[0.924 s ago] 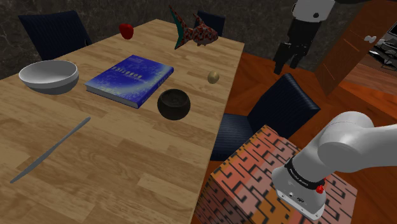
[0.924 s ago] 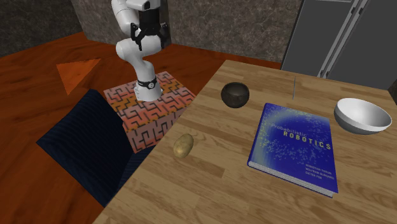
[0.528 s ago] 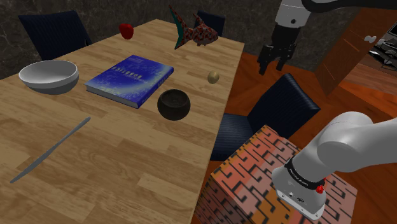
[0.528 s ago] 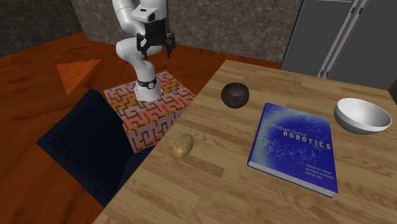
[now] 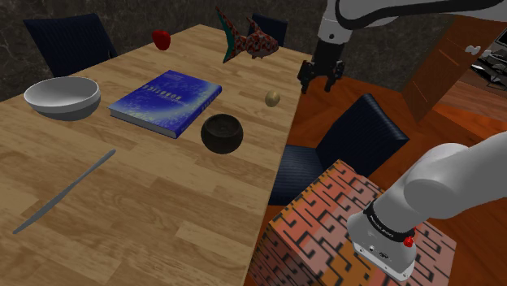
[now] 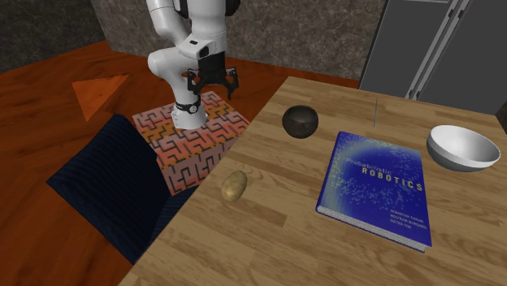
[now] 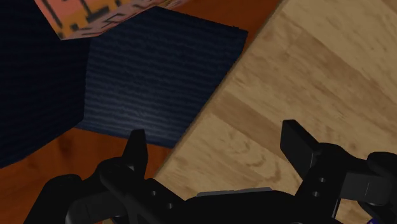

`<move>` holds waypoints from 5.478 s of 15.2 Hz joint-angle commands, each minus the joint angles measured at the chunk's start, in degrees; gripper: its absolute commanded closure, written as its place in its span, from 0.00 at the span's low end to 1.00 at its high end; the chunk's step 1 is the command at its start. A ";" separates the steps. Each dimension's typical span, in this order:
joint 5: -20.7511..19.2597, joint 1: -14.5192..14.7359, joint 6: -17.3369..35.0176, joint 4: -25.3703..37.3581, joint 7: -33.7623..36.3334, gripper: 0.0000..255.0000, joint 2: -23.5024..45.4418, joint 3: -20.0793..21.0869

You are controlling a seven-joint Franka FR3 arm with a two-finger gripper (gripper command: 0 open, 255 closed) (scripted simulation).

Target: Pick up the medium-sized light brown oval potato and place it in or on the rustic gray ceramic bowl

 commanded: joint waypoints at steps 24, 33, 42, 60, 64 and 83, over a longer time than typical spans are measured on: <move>6.54 -4.43 18.54 29.96 13.36 0.00 45.06 -3.19; 6.74 -4.41 20.82 28.97 13.24 0.00 46.36 -3.09; 6.74 -4.41 20.85 28.93 13.24 1.00 46.35 -3.08; 5.97 -4.30 10.99 34.08 14.06 1.00 41.60 -3.37; 5.82 -4.30 8.24 35.97 14.26 1.00 40.72 -3.42; 4.77 -0.62 0.79 36.90 20.68 1.00 33.88 -1.36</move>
